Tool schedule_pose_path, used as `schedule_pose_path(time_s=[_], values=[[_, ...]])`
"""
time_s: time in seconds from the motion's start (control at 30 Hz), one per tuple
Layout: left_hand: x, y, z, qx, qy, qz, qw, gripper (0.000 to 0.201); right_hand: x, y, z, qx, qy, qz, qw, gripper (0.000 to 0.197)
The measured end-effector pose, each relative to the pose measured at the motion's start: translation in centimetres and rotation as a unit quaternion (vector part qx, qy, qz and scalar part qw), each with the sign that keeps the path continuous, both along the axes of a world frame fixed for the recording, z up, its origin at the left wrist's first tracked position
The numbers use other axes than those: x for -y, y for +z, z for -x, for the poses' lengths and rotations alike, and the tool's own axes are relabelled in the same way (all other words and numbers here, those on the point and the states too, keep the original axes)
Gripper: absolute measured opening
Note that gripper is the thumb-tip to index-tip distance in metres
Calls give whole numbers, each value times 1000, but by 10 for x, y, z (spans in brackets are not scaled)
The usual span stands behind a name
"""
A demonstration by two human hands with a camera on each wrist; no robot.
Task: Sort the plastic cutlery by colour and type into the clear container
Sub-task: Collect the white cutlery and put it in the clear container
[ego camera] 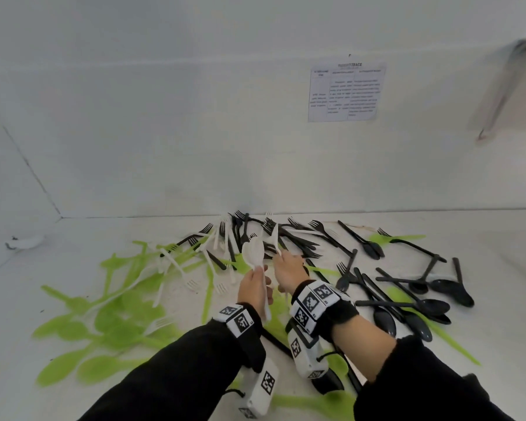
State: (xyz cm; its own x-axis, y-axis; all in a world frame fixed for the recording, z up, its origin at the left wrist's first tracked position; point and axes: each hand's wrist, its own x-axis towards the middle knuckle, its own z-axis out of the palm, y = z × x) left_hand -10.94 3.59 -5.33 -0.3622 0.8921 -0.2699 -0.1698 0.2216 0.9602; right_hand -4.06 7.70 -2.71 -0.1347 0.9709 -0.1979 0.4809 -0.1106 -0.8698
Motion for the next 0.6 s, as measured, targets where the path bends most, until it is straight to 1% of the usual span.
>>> schedule_pose_path(time_s=[0.07, 0.13, 0.17, 0.27, 0.33, 0.4, 0.47, 0.53, 0.6], values=[[-1, -3, 3, -14, -2, 5, 1000, 23, 4, -3, -2, 3, 38, 19, 999, 33], [0, -6, 5, -29, -13, 3, 999, 28, 4, -6, 0, 17, 70, 15, 997, 32], [2, -7, 6, -35, -15, -1, 999, 30, 3, -7, 2, 24, 75, 11, 997, 36], [6, -4, 7, -33, -12, -5, 999, 30, -1, -9, 7, 26, 65, 7, 998, 39], [9, -2, 8, -52, -9, -9, 999, 32, -2, -10, 12, 18, 62, 20, 998, 37], [11, -1, 11, -85, -2, -15, 996, 33, -2, -11, 15, 14, 76, 17, 997, 32], [11, -3, 14, -104, 2, -12, 994, 29, 1, -10, 14, 8, 74, 6, 997, 23], [10, -5, 19, -124, 5, -10, 992, 27, 5, -9, 12, 0, 53, -13, 999, 27], [8, -8, 22, -139, 3, -9, 990, 27, 8, -8, 12, 9, 56, -40, 998, 17]])
